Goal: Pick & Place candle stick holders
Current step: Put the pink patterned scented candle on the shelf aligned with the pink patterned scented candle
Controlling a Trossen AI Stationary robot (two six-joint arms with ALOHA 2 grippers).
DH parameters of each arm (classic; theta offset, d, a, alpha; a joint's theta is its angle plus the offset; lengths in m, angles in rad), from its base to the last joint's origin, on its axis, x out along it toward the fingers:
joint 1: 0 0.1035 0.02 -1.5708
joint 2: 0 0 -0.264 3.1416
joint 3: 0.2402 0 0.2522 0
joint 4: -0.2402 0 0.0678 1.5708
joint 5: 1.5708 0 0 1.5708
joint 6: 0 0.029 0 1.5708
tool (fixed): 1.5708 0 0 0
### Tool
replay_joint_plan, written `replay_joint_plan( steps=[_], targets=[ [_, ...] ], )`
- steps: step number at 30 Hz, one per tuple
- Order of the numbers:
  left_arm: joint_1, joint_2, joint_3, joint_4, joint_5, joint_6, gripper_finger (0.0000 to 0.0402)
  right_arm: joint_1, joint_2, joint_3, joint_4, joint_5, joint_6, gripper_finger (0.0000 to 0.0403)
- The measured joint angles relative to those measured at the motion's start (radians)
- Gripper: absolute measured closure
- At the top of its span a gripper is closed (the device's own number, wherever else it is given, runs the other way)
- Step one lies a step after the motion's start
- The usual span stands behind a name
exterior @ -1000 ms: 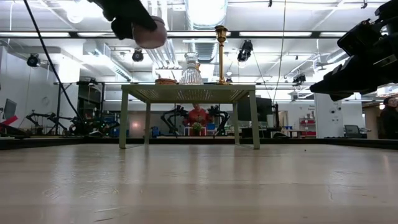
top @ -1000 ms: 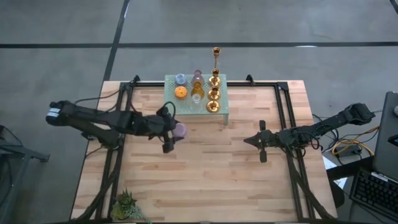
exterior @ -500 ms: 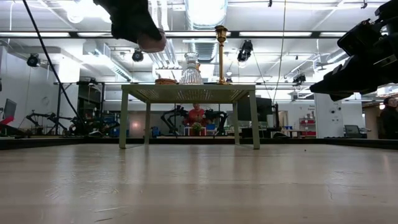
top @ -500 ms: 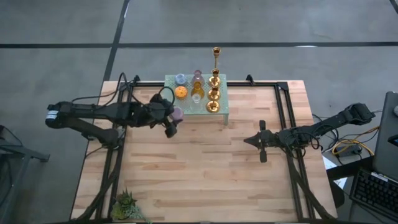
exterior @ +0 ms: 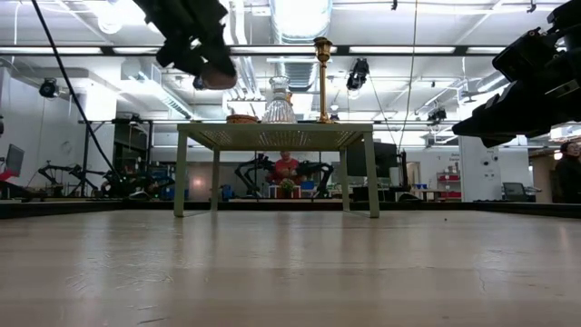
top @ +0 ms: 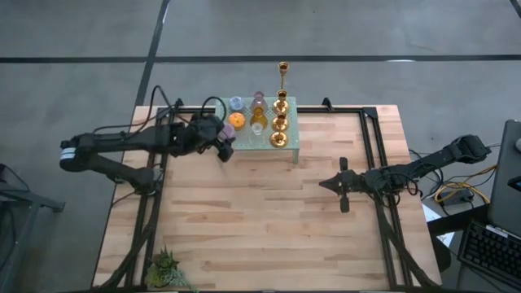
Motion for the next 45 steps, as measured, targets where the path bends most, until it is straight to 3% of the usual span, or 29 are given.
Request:
replay_joint_plan(
  steps=[10, 23, 45],
  targets=[
    [0.043, 0.091, -0.006, 0.013, 0.058, -0.004, 0.0092, 0.000, 0.000, 0.000, 0.000, 0.000, 0.000, 0.0394],
    [0.061, 0.205, -0.006, 0.074, 0.043, 0.022, 0.0092, 0.000, 0.000, 0.000, 0.000, 0.000, 0.000, 0.0394],
    [0.063, 0.203, -0.032, 0.143, -0.009, 0.045, 0.0076, 0.000, 0.000, 0.000, 0.000, 0.000, 0.000, 0.0394]
  ],
)
